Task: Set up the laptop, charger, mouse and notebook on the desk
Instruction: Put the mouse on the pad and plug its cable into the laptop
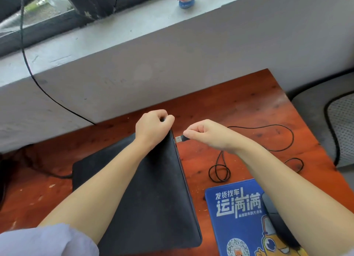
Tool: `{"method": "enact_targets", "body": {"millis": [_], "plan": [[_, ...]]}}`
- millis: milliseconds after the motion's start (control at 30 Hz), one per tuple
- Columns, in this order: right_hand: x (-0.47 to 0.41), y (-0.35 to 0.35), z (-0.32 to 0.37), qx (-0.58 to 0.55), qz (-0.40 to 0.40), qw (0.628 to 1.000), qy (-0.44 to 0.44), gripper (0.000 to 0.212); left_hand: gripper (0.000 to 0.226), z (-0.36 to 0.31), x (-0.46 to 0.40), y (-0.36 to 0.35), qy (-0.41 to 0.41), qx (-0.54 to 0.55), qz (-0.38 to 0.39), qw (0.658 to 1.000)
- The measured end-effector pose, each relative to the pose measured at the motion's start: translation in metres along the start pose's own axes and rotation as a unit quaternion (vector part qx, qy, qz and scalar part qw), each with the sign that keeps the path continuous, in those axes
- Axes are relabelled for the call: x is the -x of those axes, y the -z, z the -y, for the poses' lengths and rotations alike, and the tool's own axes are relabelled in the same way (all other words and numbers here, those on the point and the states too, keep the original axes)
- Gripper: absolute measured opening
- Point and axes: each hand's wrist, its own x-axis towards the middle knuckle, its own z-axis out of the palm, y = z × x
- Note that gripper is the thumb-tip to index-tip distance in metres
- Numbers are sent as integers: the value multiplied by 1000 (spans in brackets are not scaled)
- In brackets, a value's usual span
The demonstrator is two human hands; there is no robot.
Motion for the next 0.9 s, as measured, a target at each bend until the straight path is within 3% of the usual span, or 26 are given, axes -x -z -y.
{"method": "enact_targets", "body": {"millis": [333, 667, 900], "plan": [[2, -3, 6, 69, -20, 997, -3, 48, 32, -6, 4, -1, 1, 8, 8, 1000], [-2, -14, 20, 172, -36, 984, 2, 41, 28, -6, 3, -4, 2, 2, 1, 1000], [-8, -20, 5, 143, -50, 988, -3, 42, 28, -4, -4, -16, 27, -14, 5, 1000]]}}
